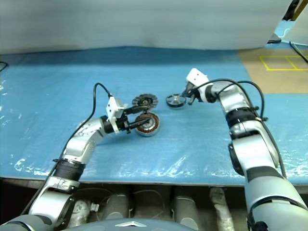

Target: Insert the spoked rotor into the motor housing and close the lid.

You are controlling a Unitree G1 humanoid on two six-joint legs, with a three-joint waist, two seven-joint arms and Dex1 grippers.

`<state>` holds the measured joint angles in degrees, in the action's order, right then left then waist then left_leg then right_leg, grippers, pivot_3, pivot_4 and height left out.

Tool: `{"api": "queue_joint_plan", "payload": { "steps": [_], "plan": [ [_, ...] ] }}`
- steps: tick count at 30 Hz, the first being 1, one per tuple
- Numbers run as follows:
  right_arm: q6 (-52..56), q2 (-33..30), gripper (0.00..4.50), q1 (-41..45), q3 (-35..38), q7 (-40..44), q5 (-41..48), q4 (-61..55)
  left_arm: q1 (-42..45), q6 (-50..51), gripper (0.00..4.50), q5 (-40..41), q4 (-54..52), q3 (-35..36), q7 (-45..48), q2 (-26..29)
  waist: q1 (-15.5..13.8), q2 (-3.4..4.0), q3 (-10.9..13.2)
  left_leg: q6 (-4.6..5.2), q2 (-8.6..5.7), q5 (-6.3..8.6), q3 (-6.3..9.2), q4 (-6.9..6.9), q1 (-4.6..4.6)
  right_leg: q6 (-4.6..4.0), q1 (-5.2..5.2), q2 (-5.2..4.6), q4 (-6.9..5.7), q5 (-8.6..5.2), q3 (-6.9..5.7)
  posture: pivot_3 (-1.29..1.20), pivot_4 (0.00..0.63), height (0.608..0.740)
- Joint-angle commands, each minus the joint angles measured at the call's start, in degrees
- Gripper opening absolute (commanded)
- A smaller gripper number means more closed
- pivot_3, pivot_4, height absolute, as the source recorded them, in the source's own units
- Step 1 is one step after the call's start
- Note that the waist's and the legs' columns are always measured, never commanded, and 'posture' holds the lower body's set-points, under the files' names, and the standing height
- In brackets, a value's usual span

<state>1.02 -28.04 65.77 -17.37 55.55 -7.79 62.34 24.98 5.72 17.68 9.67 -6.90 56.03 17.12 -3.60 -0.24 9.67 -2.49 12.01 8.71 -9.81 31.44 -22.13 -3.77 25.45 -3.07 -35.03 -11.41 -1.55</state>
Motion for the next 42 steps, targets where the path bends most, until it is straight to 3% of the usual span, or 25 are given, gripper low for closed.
{"api": "queue_joint_plan", "payload": {
  "steps": [1, 8, 29, 32, 36, 42],
  "plan": [
    [-5.94, 1.06, 1.19, 5.71, -1.60, 1.67, -4.06, 6.38, 0.48, 4.85, 2.66, -0.14, -6.34, -0.33, -2.00, 1.56, -0.13, 0.01, 0.01, 0.01, 0.04, 0.00, 0.00, 0.03, -0.11, -0.06, 0.10, 0.01, -0.07, -0.04, -0.05, 0.00, 0.150, 0.740],
    [-10.04, 3.37, 3.55, 9.83, -3.97, -1.00, -10.69, 12.24, -0.26, 10.22, 2.66, 1.00, -11.88, -0.39, -3.61, 2.84, -0.32, 0.04, 0.03, -0.16, 0.28, 0.11, 0.00, 0.41, -0.15, -0.22, 0.14, 0.04, -0.45, -0.14, -0.17, 0.00, 0.150, 0.740],
    [-16.03, 6.02, 3.55, 9.70, -7.45, -7.42, -21.60, 14.75, -3.10, 9.08, 2.66, 0.13, -11.76, -0.75, -6.09, 2.06, -0.22, 0.30, 0.20, -0.19, 0.38, 0.12, -0.01, 0.77, -0.14, -0.23, 0.15, 0.10, -0.74, -0.13, -0.12, 0.00, 0.150, 0.740],
    [-15.84, 6.13, 2.94, 9.19, -7.43, -6.23, -21.85, 14.93, -3.47, 8.84, 2.66, -0.10, -11.90, -1.04, -6.18, 2.20, -0.24, 0.31, 0.22, -0.19, 0.38, 0.12, -0.01, 0.77, -0.14, -0.23, 0.15, 0.10, -0.75, -0.13, -0.12, 0.00, 0.150, 0.740],
    [-15.43, 5.91, 1.69, 8.70, -6.97, -6.53, -21.86, 14.99, -3.58, 8.80, 2.66, -0.17, -12.09, -1.28, -6.52, 2.03, -0.24, 0.32, 0.22, -0.18, 0.38, 0.12, -0.01, 0.77, -0.14, -0.23, 0.15, 0.10, -0.75, -0.13, -0.12, 0.00, 0.150, 0.740],
    [-15.22, 5.50, 1.59, 7.94, -6.62, -5.98, -21.84, 14.95, -3.75, 8.84, 2.66, -0.03, -12.27, -1.50, -6.67, 1.91, -0.24, 0.32, 0.22, -0.18, 0.38, 0.12, -0.01, 0.77, -0.12, -0.23, 0.14, 0.10, -0.76, -0.13, -0.11, 0.00, 0.150, 0.740]
  ]
}}
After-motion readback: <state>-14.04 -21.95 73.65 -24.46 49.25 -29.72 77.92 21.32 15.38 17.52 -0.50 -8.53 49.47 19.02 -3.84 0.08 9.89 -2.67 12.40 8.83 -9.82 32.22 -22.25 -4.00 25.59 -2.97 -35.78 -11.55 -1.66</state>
